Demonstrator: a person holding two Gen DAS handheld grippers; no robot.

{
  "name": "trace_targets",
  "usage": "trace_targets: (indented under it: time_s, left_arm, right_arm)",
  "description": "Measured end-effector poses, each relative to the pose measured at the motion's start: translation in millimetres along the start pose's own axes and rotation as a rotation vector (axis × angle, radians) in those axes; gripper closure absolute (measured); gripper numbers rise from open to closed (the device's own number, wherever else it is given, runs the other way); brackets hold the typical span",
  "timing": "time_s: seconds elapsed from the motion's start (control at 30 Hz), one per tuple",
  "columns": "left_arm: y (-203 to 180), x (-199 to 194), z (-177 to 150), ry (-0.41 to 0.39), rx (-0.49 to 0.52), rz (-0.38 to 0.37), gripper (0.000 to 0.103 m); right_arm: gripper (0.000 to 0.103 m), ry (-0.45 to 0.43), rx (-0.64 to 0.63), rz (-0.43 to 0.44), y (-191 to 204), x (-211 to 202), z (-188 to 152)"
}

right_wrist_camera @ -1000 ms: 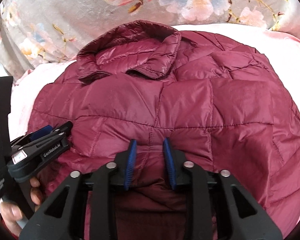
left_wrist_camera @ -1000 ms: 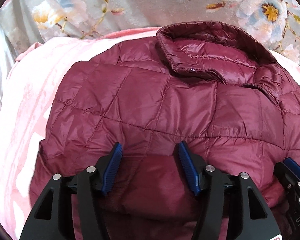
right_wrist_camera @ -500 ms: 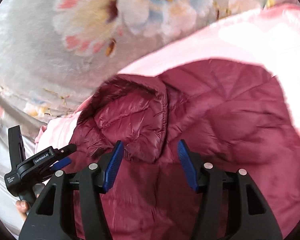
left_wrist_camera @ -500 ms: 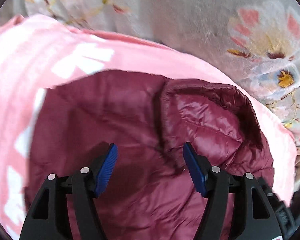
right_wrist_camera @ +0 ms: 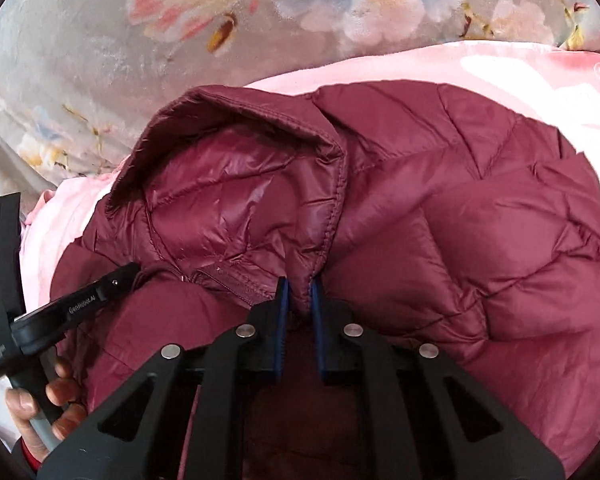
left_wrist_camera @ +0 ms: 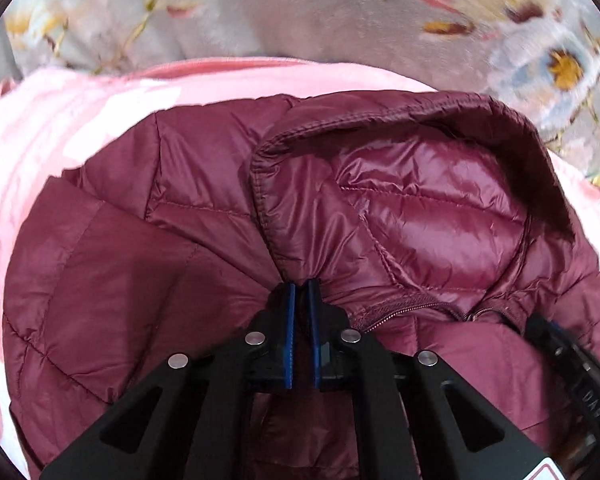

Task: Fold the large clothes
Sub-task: 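Grasp the jacket hem with both tools and fold it up toward the collar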

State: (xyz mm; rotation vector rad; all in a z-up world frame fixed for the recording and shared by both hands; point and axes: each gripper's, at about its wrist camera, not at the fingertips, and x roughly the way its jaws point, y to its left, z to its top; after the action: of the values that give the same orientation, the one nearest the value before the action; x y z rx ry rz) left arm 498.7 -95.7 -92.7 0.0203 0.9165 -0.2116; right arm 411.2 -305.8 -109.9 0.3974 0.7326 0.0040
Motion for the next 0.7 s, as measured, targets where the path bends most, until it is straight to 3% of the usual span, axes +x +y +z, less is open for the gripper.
trace_targets:
  time_s: [0.2, 0.4, 0.5, 0.57, 0.7]
  left_arm:
    - [2, -15, -1, -0.016, 0.012, 0.020, 0.088]
    - [25, -56, 50, -0.090, -0.042, 0.017, 0.087]
    - [29, -54, 88, -0.094, -0.111, 0.024, 0.087]
    - [32, -43, 110, -0.071, -0.180, -0.014, 0.087]
    - [28, -8, 123, 0.016, -0.232, -0.058, 0.087]
  right_arm:
    - [0.088, 0.000, -0.026, -0.040, 8, -11, 2]
    - [0.088, -0.146, 0.007, -0.018, 18, -55, 56]
    - [0.088, -0.181, 0.064, -0.004, 18, -47, 91]
    - [0.088, -0.183, 0.091, 0.003, 17, -33, 109]
    - [0.088, -0.112, 0.055, -0.049, 23, 8, 120]
